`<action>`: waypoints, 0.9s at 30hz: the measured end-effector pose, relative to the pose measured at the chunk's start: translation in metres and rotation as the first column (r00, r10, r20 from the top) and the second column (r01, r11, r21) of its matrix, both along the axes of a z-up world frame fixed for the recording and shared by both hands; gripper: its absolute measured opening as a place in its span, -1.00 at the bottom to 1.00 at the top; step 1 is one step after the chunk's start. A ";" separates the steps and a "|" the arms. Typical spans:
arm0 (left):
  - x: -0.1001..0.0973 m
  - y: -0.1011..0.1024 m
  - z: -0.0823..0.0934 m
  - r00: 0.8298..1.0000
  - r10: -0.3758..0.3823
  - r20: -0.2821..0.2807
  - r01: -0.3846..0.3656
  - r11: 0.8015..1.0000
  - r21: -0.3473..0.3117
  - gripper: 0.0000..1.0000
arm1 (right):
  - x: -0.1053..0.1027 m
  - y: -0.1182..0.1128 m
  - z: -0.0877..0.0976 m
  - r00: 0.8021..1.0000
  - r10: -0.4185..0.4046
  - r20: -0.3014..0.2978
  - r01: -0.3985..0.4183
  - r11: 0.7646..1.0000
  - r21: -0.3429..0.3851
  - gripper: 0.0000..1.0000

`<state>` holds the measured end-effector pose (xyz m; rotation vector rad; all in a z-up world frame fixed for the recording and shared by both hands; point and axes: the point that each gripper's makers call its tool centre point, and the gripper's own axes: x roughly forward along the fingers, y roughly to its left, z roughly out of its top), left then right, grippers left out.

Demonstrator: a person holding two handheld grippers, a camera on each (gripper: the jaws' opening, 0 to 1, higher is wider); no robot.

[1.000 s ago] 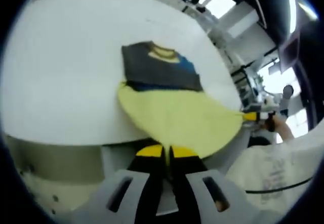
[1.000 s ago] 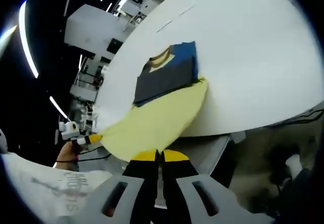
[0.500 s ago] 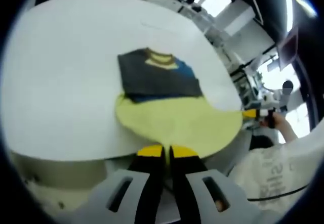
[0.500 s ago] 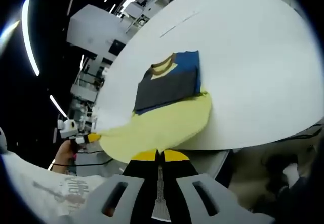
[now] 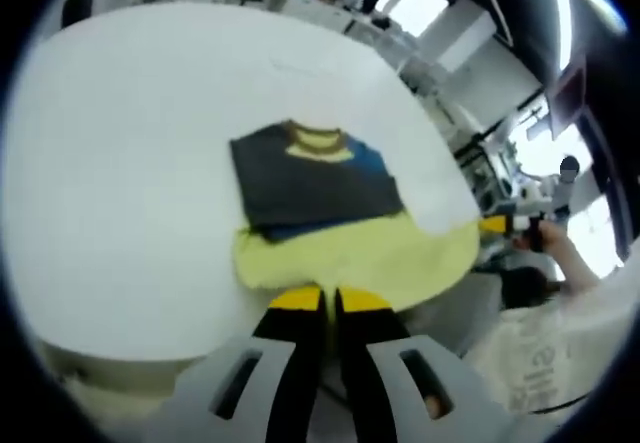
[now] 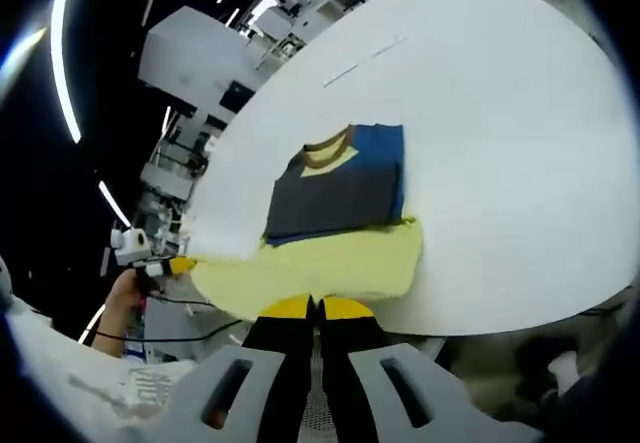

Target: Fold the garment on the visible template until the final outline fits inside the template.

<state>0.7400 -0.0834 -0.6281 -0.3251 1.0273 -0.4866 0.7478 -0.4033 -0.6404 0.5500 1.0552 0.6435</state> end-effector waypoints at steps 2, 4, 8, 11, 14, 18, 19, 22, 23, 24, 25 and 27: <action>0.006 0.001 0.000 1.000 -0.005 0.006 0.005 1.000 0.003 -0.98 | 0.004 0.000 0.001 1.000 0.001 0.008 -0.001 1.000 -0.001 -0.96; 0.012 0.001 0.000 1.000 -0.004 0.012 0.004 1.000 0.004 -0.98 | 0.010 0.000 0.001 1.000 0.000 0.016 0.000 1.000 0.000 -0.96; 0.025 0.003 0.000 1.000 -0.002 0.023 0.001 1.000 0.006 -0.98 | 0.019 0.002 0.002 1.000 0.000 0.027 0.001 1.000 -0.001 -0.96; 0.034 0.003 -0.001 1.000 -0.003 0.029 0.003 1.000 0.007 -0.98 | 0.026 0.004 0.002 0.999 0.000 0.035 0.000 1.000 -0.003 -0.96; 0.041 0.003 -0.003 0.999 -0.011 0.033 0.011 1.000 0.011 -0.99 | 0.035 0.005 0.001 0.999 -0.003 0.042 0.004 1.000 -0.002 -0.96; 0.053 0.005 -0.002 0.999 0.001 0.049 -0.001 1.000 0.000 -0.99 | 0.045 0.010 0.003 0.998 -0.002 0.055 0.002 1.000 -0.003 -0.96; 0.056 0.005 -0.001 0.999 0.006 0.054 -0.006 1.000 -0.006 -0.99 | 0.046 0.010 0.003 0.998 -0.001 0.056 0.001 1.000 -0.004 -0.96; 0.066 0.007 0.001 0.998 0.020 0.065 -0.019 1.000 -0.015 -0.99 | 0.054 0.011 0.003 0.998 0.000 0.066 0.000 1.000 -0.009 -0.96; 0.069 0.008 0.001 0.997 0.022 0.068 -0.021 1.000 -0.012 -0.99 | 0.059 0.011 0.004 0.997 -0.001 0.073 0.002 1.000 -0.009 -0.96; 0.072 0.008 0.000 0.997 0.025 0.073 -0.024 1.000 -0.010 -0.99 | 0.062 0.011 0.004 0.997 -0.003 0.076 0.003 1.000 -0.008 -0.96; 0.075 0.009 0.000 0.997 0.027 0.075 -0.026 1.000 -0.010 -0.99 | 0.066 0.012 0.005 0.997 -0.004 0.080 0.005 1.000 -0.007 -0.96; 0.082 0.009 -0.001 0.996 0.034 0.082 -0.033 0.999 -0.015 -0.99 | 0.075 0.014 0.006 0.996 -0.002 0.091 0.003 1.000 -0.008 -0.96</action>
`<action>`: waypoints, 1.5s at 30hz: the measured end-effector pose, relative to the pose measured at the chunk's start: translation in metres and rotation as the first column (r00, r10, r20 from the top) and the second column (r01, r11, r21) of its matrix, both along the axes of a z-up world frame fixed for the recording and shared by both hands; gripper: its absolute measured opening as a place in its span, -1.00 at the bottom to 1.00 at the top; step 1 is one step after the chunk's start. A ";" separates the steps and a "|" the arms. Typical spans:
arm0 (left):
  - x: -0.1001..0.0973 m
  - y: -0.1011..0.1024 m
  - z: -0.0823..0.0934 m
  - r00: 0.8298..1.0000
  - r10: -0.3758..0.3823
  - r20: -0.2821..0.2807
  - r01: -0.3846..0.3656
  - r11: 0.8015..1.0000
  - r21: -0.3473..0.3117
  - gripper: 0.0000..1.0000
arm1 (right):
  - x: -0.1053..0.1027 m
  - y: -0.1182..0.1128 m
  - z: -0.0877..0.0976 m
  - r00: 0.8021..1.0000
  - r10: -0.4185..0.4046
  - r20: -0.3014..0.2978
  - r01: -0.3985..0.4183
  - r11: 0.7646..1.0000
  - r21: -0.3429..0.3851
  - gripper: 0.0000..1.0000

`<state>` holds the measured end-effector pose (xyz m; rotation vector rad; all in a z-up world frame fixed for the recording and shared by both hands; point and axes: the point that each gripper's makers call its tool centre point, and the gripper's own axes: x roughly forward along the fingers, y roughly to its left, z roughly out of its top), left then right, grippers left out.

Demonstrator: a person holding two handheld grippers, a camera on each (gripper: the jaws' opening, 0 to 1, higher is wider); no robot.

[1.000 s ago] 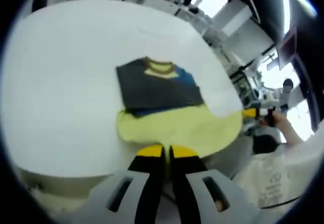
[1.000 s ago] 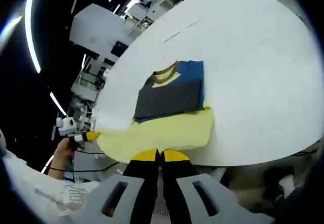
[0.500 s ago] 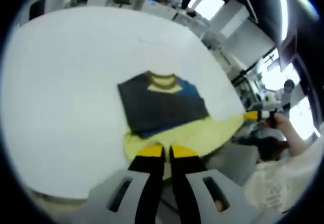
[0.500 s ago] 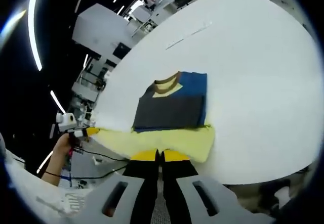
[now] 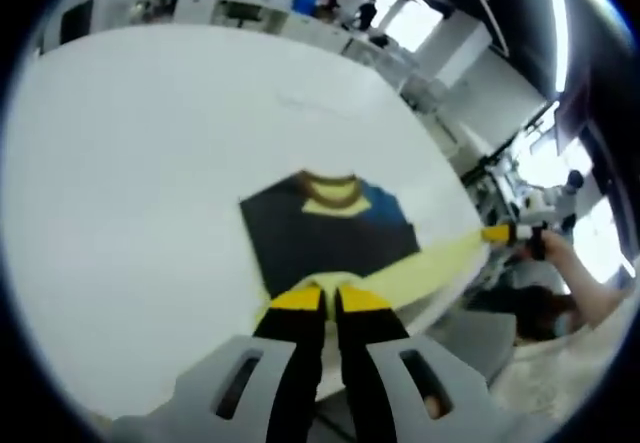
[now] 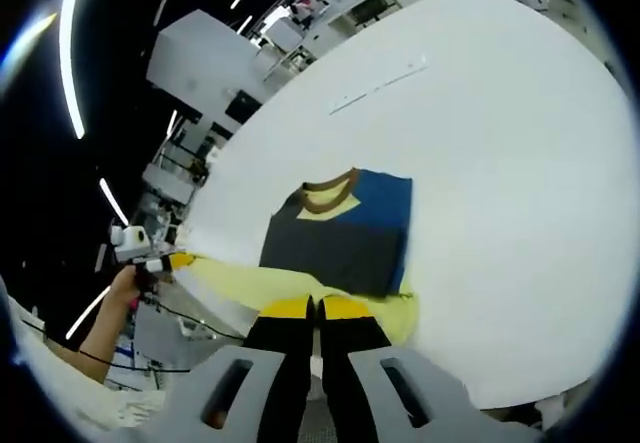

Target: Fold the garment on the visible template until the final outline fits inside the template.

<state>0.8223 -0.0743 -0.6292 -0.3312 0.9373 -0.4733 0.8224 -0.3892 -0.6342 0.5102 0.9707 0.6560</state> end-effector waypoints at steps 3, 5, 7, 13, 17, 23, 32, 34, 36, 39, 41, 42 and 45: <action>0.011 0.002 -0.003 1.000 -0.008 0.007 0.008 1.000 0.013 -0.99 | 0.012 0.003 0.001 1.000 0.007 0.018 -0.007 1.000 -0.005 -0.96; 0.018 0.002 -0.005 1.000 -0.016 0.009 0.016 1.000 0.020 -0.99 | 0.020 0.004 0.000 1.000 0.008 0.023 -0.008 1.000 -0.006 -0.96; 0.025 0.003 -0.007 1.000 -0.020 0.011 0.020 0.999 0.025 -0.99 | 0.028 0.005 -0.001 1.000 0.005 0.031 -0.005 1.000 -0.009 -0.96; 0.044 0.011 -0.014 1.000 -0.018 0.015 0.017 0.999 0.032 -0.99 | 0.051 0.005 -0.003 0.999 -0.007 0.046 0.007 1.000 -0.005 -0.96; 0.054 0.013 -0.017 1.000 -0.011 0.014 0.011 1.000 0.026 -0.99 | 0.064 0.005 -0.007 0.999 -0.008 0.048 0.008 1.000 -0.009 -0.96; 0.070 0.015 -0.021 1.000 -0.005 0.015 0.005 1.000 0.026 -0.99 | 0.083 0.005 -0.009 0.998 -0.005 0.055 0.006 1.000 -0.014 -0.96; 0.091 0.015 -0.035 1.000 -0.010 -0.003 0.010 1.000 0.023 -0.99 | 0.111 -0.001 -0.028 0.999 -0.009 0.038 0.010 1.000 -0.028 -0.96; 0.094 0.015 -0.040 1.000 -0.009 -0.012 0.010 1.000 0.021 -0.99 | 0.114 -0.002 -0.032 0.999 -0.013 0.031 0.014 1.000 -0.027 -0.96; 0.096 0.015 -0.047 1.000 -0.006 -0.025 0.006 1.000 0.017 -0.99 | 0.119 -0.001 -0.039 1.000 -0.019 0.022 0.020 0.999 -0.026 -0.96; 0.099 0.014 -0.054 0.999 -0.002 -0.037 0.002 1.000 0.010 -0.99 | 0.123 -0.001 -0.046 1.000 -0.023 0.011 0.023 0.999 -0.030 -0.96; 0.101 0.015 -0.059 0.999 -0.003 -0.047 0.003 1.000 0.011 -0.99 | 0.128 0.000 -0.053 1.000 -0.029 -0.003 0.029 0.999 -0.024 -0.96; 0.103 0.015 -0.062 0.999 -0.002 -0.050 0.002 1.000 0.010 -0.99 | 0.130 0.000 -0.055 0.999 -0.034 -0.007 0.033 0.999 -0.018 -0.96; 0.107 0.015 -0.068 0.998 0.003 -0.058 -0.003 1.000 0.002 -0.99 | 0.139 0.000 -0.063 0.999 -0.046 -0.023 0.046 0.999 -0.009 -0.96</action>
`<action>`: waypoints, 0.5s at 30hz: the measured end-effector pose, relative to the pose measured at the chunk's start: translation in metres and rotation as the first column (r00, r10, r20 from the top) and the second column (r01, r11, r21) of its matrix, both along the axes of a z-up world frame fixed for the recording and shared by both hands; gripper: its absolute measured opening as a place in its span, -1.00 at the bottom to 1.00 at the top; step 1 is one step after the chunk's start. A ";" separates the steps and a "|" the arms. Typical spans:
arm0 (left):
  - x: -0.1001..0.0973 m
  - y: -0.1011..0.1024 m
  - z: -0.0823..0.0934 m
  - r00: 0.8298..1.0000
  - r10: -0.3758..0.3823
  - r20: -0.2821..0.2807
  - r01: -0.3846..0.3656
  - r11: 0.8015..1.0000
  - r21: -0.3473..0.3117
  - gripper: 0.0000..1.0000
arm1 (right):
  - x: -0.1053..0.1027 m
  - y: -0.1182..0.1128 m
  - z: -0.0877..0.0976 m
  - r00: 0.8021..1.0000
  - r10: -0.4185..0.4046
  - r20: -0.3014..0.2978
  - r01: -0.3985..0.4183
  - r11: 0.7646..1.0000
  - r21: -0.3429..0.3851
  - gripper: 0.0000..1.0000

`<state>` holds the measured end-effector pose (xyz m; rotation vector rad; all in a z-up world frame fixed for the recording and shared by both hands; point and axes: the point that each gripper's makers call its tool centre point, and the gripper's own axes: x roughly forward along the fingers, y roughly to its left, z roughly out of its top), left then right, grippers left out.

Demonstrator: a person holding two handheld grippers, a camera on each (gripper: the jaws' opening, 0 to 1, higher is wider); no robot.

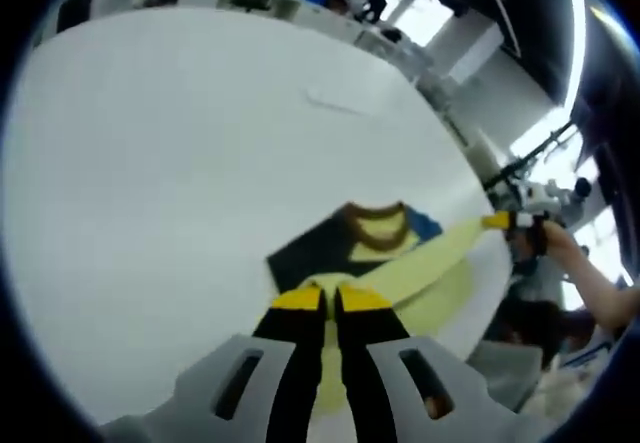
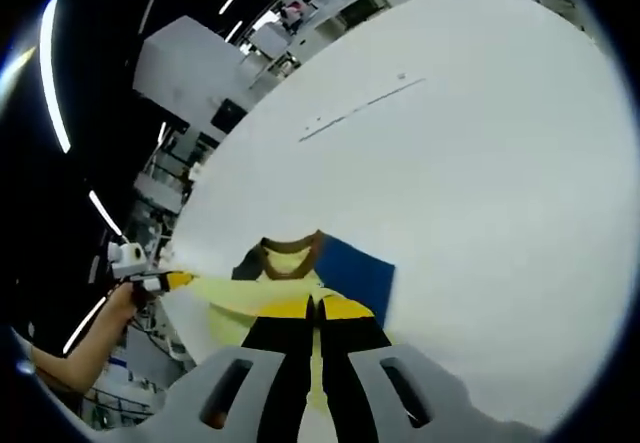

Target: Fold the garment on the visible template until the final outline fits inside the template.

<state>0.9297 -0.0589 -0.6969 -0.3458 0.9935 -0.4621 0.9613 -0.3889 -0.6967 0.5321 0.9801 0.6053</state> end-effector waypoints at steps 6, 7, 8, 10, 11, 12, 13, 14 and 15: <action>0.013 -0.001 -0.015 1.000 -0.002 -0.030 0.002 1.000 0.003 -0.99 | 0.012 0.002 -0.019 0.999 -0.005 -0.031 0.004 1.000 -0.011 -0.96; 0.016 -0.002 -0.018 0.999 -0.005 -0.036 0.005 1.000 0.005 -0.99 | 0.014 0.002 -0.024 0.999 -0.006 -0.040 0.006 1.000 -0.013 -0.96; 0.017 -0.002 -0.020 0.999 -0.004 -0.039 0.005 1.000 0.006 -0.99 | 0.015 0.002 -0.026 0.999 -0.008 -0.045 0.008 1.000 -0.012 -0.96; 0.021 -0.002 -0.024 0.999 -0.004 -0.048 0.004 1.000 0.006 -0.99 | 0.016 0.003 -0.031 0.998 -0.014 -0.057 0.014 1.000 -0.010 -0.96; 0.023 -0.003 -0.028 0.998 -0.001 -0.057 0.002 1.000 0.004 -0.99 | 0.016 0.002 -0.033 0.998 -0.016 -0.062 0.015 1.000 -0.010 -0.96; 0.024 -0.003 -0.029 0.998 -0.001 -0.062 0.001 1.000 0.004 -0.99 | 0.017 0.002 -0.035 0.998 -0.017 -0.066 0.016 1.000 -0.010 -0.96; 0.025 -0.004 -0.031 0.998 -0.001 -0.066 0.002 1.000 0.004 -0.99 | 0.017 0.002 -0.037 0.997 -0.019 -0.070 0.018 1.000 -0.011 -0.96; 0.025 -0.004 -0.032 0.998 -0.001 -0.068 0.002 1.000 0.004 -0.99 | 0.018 0.002 -0.038 0.997 -0.021 -0.074 0.020 1.000 -0.011 -0.96; 0.026 -0.005 -0.034 0.997 -0.001 -0.073 0.002 1.000 0.003 -0.99 | 0.018 0.002 -0.041 0.997 -0.023 -0.080 0.023 1.000 -0.010 -0.96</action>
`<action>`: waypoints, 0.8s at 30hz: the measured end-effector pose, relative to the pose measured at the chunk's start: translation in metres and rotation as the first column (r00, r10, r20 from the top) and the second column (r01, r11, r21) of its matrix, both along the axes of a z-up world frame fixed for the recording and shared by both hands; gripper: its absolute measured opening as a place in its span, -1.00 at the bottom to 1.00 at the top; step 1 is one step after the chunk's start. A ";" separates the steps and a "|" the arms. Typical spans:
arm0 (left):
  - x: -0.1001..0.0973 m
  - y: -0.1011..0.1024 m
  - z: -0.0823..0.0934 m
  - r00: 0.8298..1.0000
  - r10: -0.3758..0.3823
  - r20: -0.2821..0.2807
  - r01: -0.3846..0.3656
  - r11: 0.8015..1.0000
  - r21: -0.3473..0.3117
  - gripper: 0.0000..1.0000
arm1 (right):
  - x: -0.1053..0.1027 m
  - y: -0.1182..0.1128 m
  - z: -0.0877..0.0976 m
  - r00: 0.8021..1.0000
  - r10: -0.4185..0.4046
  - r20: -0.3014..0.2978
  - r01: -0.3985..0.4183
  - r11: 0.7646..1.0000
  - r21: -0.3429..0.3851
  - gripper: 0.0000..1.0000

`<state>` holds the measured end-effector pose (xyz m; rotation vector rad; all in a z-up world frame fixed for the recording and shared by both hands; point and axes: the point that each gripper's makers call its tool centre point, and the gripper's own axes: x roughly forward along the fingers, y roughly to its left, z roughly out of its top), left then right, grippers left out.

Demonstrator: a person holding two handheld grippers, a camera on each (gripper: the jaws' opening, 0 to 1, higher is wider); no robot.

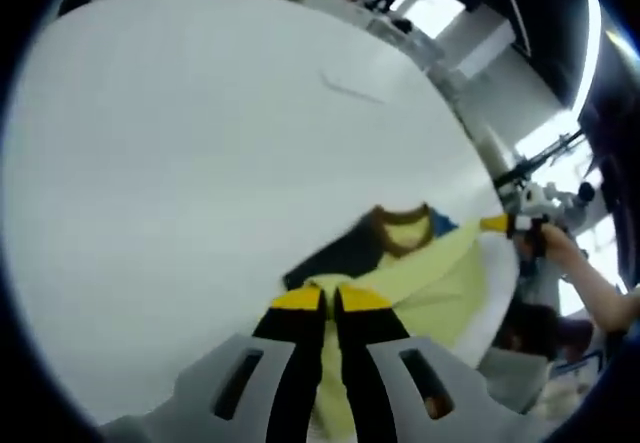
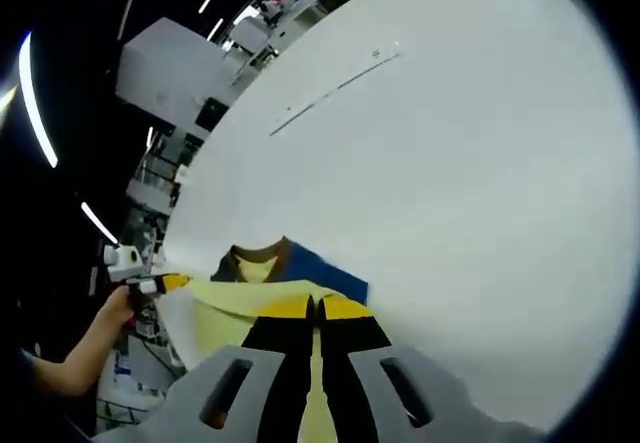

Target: Fold the garment on the visible template until the final outline fits inside the template.

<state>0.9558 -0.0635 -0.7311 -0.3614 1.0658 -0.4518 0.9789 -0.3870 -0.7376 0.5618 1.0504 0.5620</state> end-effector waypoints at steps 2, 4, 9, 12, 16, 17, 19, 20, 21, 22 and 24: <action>-0.001 0.000 -0.003 1.000 0.002 -0.012 -0.002 1.000 -0.001 -0.98 | 0.000 -0.001 -0.005 1.000 -0.005 -0.011 0.005 1.000 0.002 -0.96; -0.002 0.001 -0.007 1.000 0.012 -0.022 -0.012 1.000 -0.006 -0.98 | -0.001 -0.001 -0.008 1.000 -0.010 -0.022 0.010 1.000 0.008 -0.96; -0.002 0.006 -0.016 0.997 0.047 -0.056 -0.049 0.998 -0.033 -0.98 | -0.001 0.001 -0.015 0.999 -0.016 -0.043 0.017 1.000 0.021 -0.96; -0.003 0.003 -0.017 0.996 0.060 -0.069 -0.064 0.997 -0.046 -0.98 | 0.001 0.002 -0.017 0.998 -0.024 -0.050 0.026 0.999 0.028 -0.96; -0.002 0.003 -0.019 0.993 0.074 -0.089 -0.080 0.995 -0.058 -0.98 | 0.007 0.001 -0.022 0.997 -0.039 -0.067 0.041 0.998 0.042 -0.96; -0.001 0.005 -0.020 0.992 0.083 -0.097 -0.090 0.994 -0.064 -0.98 | 0.008 0.001 -0.023 0.996 -0.043 -0.073 0.047 0.998 0.044 -0.96; 0.001 0.006 -0.021 0.989 0.100 -0.111 -0.109 0.991 -0.079 -0.98 | 0.010 0.001 -0.026 0.996 -0.048 -0.080 0.051 0.998 0.045 -0.96; 0.002 0.007 -0.021 0.987 0.108 -0.115 -0.118 0.989 -0.087 -0.97 | 0.010 0.002 -0.026 0.995 -0.049 -0.083 0.053 0.998 0.047 -0.96; 0.003 0.007 -0.022 0.984 0.120 -0.130 -0.134 0.986 -0.103 -0.97 | 0.010 0.002 -0.027 0.995 -0.051 -0.087 0.055 0.997 0.049 -0.96; 0.003 0.008 -0.022 0.982 0.129 -0.137 -0.145 0.983 -0.111 -0.97 | 0.011 0.002 -0.027 0.994 -0.054 -0.091 0.058 0.997 0.052 -0.96; 0.007 0.011 -0.023 0.974 0.165 -0.153 -0.186 0.973 -0.137 -0.97 | 0.012 0.003 -0.028 0.993 -0.063 -0.103 0.070 0.995 0.065 -0.95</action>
